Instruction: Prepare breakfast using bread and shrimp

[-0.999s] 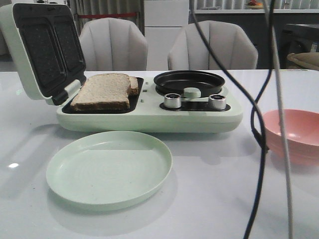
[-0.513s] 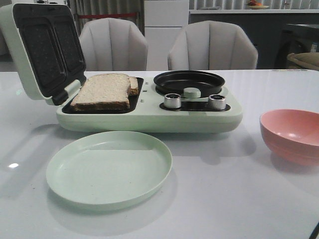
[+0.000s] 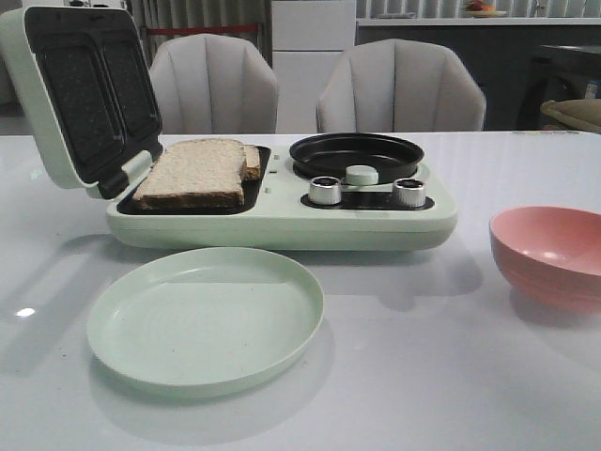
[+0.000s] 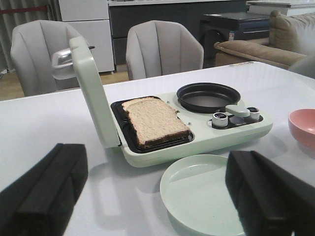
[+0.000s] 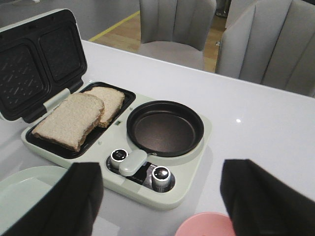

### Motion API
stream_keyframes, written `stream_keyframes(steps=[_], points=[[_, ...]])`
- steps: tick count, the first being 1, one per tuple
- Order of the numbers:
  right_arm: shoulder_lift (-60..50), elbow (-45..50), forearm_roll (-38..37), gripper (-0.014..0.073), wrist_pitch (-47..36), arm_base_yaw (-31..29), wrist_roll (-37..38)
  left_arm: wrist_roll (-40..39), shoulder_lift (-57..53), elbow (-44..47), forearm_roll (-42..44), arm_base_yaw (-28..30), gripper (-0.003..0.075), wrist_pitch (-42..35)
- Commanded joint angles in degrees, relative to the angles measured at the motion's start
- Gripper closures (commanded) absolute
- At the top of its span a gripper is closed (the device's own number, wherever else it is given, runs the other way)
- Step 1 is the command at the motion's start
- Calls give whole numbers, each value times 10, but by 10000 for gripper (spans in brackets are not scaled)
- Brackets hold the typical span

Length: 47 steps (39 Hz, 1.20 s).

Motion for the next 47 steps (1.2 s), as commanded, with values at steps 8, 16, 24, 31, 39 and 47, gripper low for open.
stream_keyframes(steps=[8,16,24,31,39,47], points=[[-159,151,32,-1,-131,-3,1,-1,7,-14,-9,-5,95,-46],[-291,224,35,-1,-83,-3,2,-1,7,-14,-9,-5,95,-46],[-402,265,57,-1,-85,-3,3,-1,7,-14,-9,-5,95,-46],[-439,303,62,-1,-99,-3,3,-1,7,-14,-9,-5,95,-46],[-438,324,62,-1,-106,-3,3,-1,7,-14,-9,-5,95,-46],[-438,324,61,-1,-106,-3,3,-1,7,-14,-9,-5,95,-46]])
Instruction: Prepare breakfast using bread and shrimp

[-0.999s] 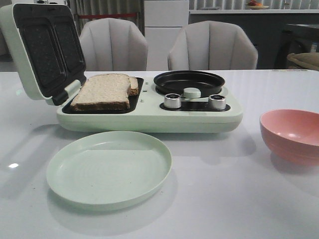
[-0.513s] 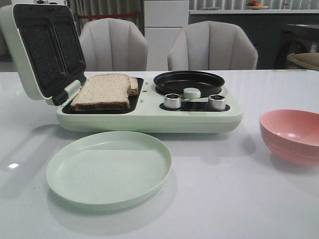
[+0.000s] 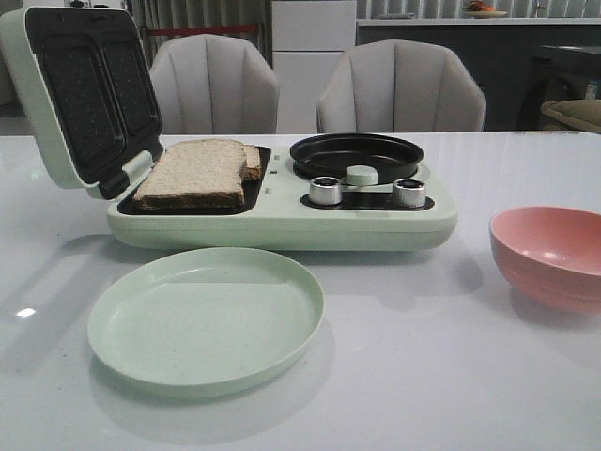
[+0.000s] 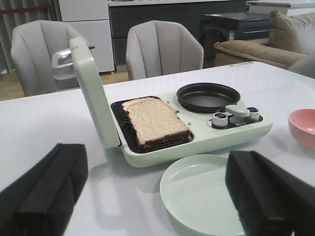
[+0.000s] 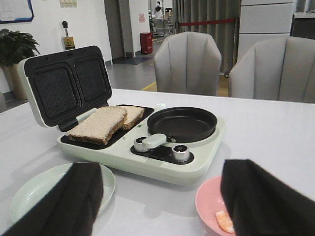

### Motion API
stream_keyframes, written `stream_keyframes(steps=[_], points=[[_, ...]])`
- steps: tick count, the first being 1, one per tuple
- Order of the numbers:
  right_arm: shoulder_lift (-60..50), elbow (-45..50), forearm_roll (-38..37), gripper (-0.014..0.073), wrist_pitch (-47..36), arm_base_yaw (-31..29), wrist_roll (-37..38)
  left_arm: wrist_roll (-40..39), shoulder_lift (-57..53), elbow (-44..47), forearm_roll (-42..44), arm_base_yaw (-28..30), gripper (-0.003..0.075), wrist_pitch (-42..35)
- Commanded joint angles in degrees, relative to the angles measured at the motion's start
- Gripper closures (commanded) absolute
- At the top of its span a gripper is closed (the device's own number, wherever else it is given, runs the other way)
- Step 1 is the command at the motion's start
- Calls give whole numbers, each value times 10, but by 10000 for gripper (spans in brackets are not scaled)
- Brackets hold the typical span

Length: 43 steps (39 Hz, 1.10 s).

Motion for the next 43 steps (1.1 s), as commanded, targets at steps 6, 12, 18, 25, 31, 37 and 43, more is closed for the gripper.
stream_keyframes(steps=[6,12,18,25,31,37,43], points=[[0,-14,-2,-1,-46,-3,1,-1,7,-14,-9,-5,95,-46],[0,-14,-2,-1,-46,-3,1,-1,7,-14,-9,-5,95,-46],[0,-14,-2,-1,-46,-3,1,-1,7,-14,-9,-5,95,-46],[0,-14,-1,-1,-46,-3,1,-1,7,-14,-9,-5,95,-46],[0,-14,-1,-1,-45,-3,1,-1,7,-14,-9,-5,95,-54],[0,-14,-1,-1,-45,-3,1,-1,7,-13,-9,-5,95,-63],[0,-14,-1,-1,-45,-3,1,-1,7,-13,-15,-5,95,-62]])
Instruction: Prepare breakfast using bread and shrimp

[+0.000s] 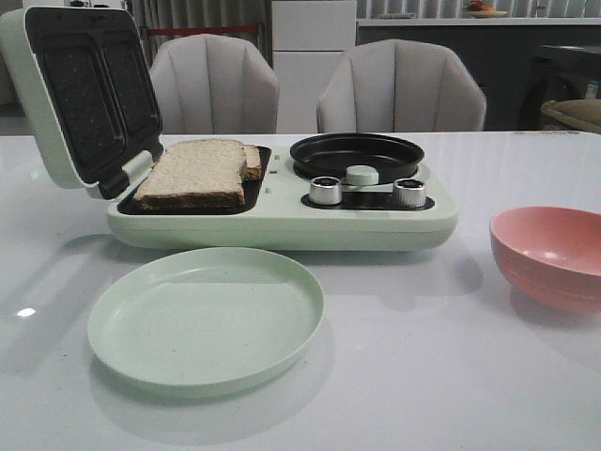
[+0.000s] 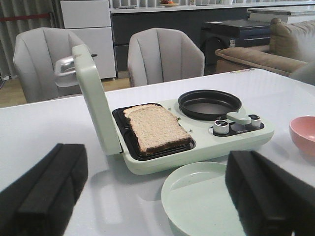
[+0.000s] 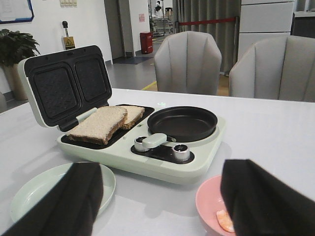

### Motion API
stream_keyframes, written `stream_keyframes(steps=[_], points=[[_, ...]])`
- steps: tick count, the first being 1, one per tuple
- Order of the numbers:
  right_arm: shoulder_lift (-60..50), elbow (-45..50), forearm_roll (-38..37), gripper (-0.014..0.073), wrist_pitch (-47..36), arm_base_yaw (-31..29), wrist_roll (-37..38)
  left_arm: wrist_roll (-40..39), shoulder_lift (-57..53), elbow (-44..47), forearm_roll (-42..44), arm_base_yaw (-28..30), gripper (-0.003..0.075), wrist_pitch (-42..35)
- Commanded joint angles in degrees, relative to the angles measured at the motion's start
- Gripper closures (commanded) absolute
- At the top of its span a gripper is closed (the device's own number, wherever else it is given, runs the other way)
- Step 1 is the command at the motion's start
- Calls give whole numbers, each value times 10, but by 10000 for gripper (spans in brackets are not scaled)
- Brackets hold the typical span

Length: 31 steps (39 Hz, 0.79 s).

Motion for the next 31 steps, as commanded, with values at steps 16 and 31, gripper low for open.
stream_keyframes(steps=[16,31], points=[[0,-14,-1,-1,-45,-3,-1,-1,187,-128,-17,-5,199,-102],[0,-14,-1,-1,-45,-3,-1,-17,438,-283,-24,12,209,-146]])
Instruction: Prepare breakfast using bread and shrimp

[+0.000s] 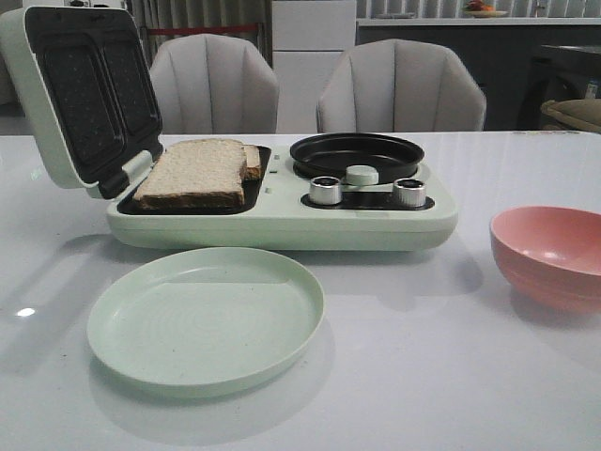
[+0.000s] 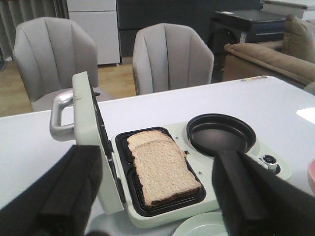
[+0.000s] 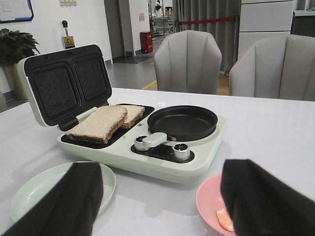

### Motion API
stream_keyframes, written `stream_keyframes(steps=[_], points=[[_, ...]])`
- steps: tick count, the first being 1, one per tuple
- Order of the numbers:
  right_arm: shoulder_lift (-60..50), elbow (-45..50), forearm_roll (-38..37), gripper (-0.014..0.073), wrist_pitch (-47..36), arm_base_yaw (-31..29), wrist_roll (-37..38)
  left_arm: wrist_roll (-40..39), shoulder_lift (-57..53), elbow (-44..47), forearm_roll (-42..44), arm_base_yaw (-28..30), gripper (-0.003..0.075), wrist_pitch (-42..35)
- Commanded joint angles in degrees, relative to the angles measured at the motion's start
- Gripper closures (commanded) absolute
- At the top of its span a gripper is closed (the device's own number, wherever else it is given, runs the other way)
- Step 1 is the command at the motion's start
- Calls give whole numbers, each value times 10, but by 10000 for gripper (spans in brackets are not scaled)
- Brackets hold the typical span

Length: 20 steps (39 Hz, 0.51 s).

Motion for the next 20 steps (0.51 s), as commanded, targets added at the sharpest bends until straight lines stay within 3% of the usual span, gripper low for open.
stream_keyframes(steps=[1,9,16,20], points=[[0,-15,-3,-1,-45,-3,-1,-25,65,-59,-12,18,209,-49],[0,-15,-3,-1,-45,-3,-1,-32,165,-134,-81,120,209,-36],[0,-15,-3,-1,-45,-3,-1,-22,254,-229,-128,221,209,68],[0,-15,-3,-1,-45,-3,-1,25,301,-279,-195,265,209,112]])
